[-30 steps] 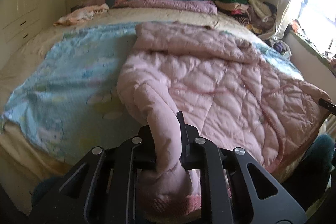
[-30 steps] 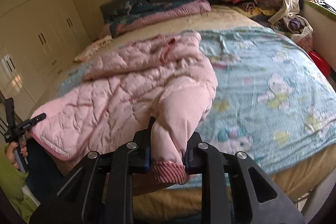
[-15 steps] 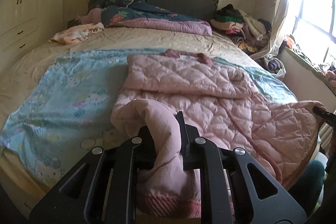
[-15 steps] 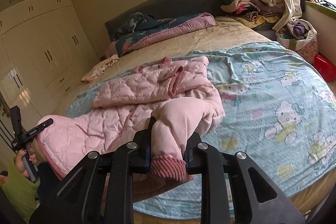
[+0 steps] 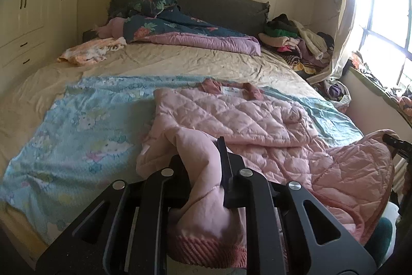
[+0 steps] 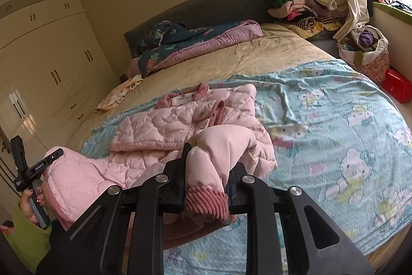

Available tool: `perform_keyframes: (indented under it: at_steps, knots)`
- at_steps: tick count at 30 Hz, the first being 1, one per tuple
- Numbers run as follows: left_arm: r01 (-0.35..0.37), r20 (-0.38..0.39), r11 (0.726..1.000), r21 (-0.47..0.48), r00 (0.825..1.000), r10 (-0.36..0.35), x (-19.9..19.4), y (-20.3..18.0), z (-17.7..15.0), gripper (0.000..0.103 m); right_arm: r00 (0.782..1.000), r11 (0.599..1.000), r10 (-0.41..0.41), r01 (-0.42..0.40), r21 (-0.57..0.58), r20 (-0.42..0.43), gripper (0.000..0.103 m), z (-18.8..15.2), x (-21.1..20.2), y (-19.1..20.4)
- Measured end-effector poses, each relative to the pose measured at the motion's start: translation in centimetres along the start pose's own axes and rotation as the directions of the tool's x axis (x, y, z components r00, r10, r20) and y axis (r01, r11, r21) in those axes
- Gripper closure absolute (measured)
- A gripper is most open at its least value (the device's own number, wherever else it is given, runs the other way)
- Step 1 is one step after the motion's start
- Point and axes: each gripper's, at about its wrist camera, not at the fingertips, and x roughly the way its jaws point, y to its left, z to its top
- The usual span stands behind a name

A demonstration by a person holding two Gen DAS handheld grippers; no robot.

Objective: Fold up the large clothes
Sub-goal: 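Grasp the hem with the right tool while the left tool grasps the hem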

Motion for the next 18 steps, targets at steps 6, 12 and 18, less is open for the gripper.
perform_keyframes:
  at_steps: [6,12,18]
  knots:
    - [-0.003,0.012,1.000,-0.008,1.000,0.003,0.5,0.4,1.9,0.094,1.000,1.000,0.003,-0.003,0.024,0.007,0.083,2.2,0.7,-0.3]
    - [0.005,0.028,0.999,-0.036,1.000,-0.004,0.6,0.9,3.6,0.094,1.000,0.999,0.002,-0.003,0.041,0.013,0.083,4.2,1.1,-0.3]
    - [0.008,0.044,0.998,-0.064,0.999,-0.005,0.8,1.4,5.6,0.093,1.000,0.998,0.009,-0.011,0.064,0.025,0.083,6.6,1.5,-0.2]
